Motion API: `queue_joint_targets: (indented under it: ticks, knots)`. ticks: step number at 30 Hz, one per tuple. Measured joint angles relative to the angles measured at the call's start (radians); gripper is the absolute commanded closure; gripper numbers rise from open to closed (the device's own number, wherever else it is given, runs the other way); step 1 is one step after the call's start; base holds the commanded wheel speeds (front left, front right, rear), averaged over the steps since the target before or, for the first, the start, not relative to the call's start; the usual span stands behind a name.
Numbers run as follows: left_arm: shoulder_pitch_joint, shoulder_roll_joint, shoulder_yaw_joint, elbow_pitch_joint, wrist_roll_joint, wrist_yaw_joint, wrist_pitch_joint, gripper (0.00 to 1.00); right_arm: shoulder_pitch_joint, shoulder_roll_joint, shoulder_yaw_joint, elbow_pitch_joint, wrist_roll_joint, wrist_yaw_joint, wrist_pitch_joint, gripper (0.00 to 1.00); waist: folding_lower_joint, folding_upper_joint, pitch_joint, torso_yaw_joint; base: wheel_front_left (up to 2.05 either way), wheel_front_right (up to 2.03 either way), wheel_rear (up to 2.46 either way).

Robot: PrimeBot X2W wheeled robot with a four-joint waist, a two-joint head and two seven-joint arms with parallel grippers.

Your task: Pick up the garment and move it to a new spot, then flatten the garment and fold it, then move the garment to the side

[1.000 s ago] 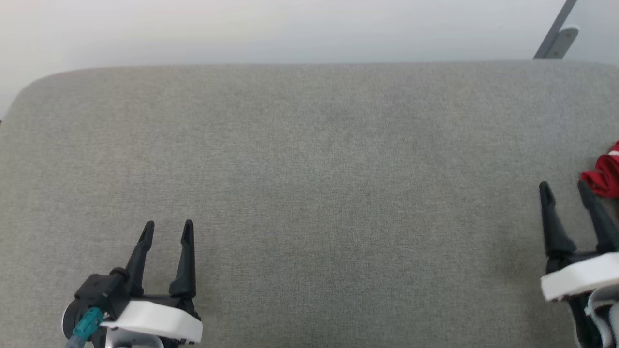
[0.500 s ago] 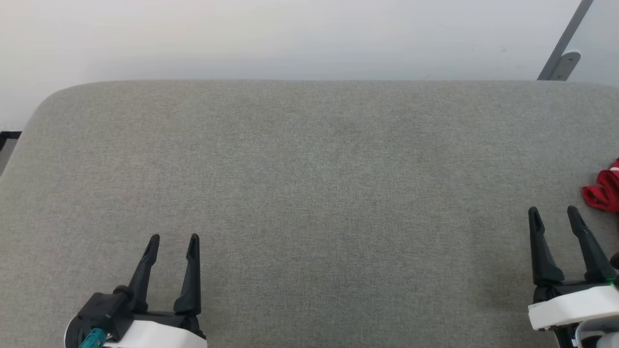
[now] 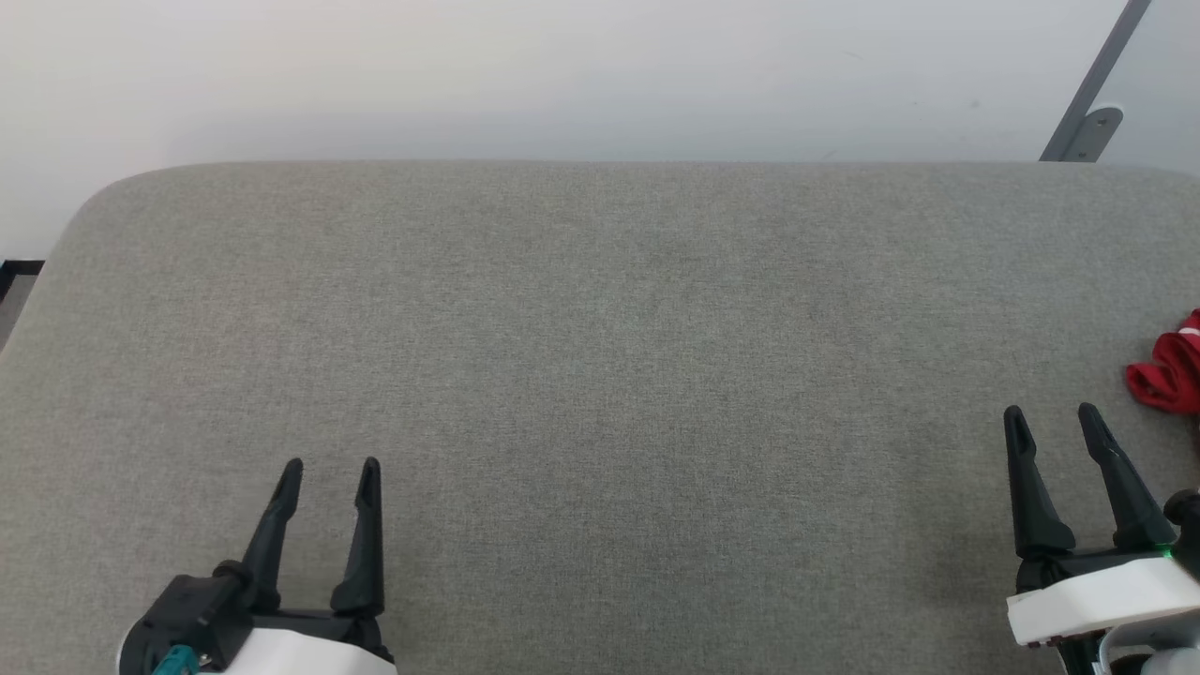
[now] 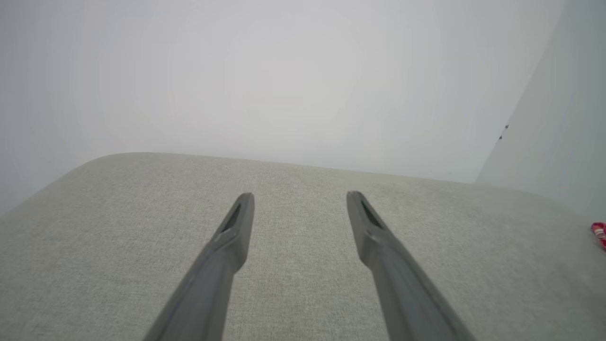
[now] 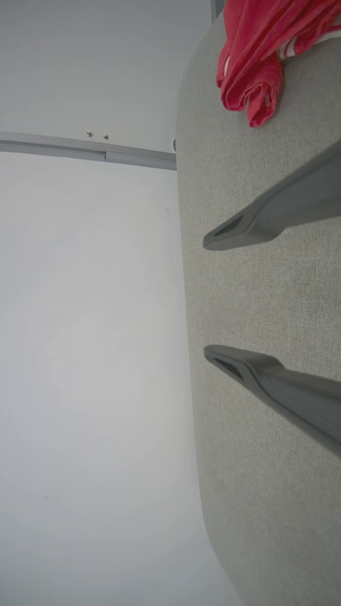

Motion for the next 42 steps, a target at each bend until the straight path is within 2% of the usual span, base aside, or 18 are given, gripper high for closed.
queue_joint_targets:
  ticks: [3, 4, 10, 25, 42]
  knots:
    - [0.001, 0.001, 0.009, -0.007, 0.002, 0.000, 0.000, 0.00, 0.000, -0.001, 0.000, 0.002, 0.004, 0.000, 0.000, 0.00, 0.0000, 0.0000, 0.003, -0.002, 0.00, 0.00, 0.00]
    - [0.002, 0.000, 0.008, -0.005, 0.002, 0.000, 0.000, 1.00, 0.000, 0.000, 0.001, 0.003, 0.005, 0.000, 0.000, 1.00, 0.0000, 0.0000, 0.004, -0.003, 0.00, 0.00, 0.00]
    - [0.005, -0.011, 0.002, 0.053, -0.010, 0.000, 0.005, 1.00, 0.028, 0.028, 0.008, 0.058, 0.017, 0.000, 0.006, 1.00, 0.0000, 0.0000, 0.003, -0.004, 0.00, 0.00, 0.00]
    - [-0.006, -0.006, 0.006, 0.084, -0.294, 0.000, 0.062, 1.00, 0.015, 0.053, -0.005, 0.073, 0.256, 0.000, 0.072, 1.00, 0.0000, 0.0000, -0.006, -0.011, 0.00, 0.00, 0.00]
    - [-0.044, -0.001, 0.019, 0.112, -0.555, 0.000, 0.119, 1.00, -0.007, 0.078, -0.019, 0.087, 0.481, 0.000, 0.135, 1.00, 0.0000, -0.0001, -0.016, -0.019, 0.00, 0.00, 0.00]
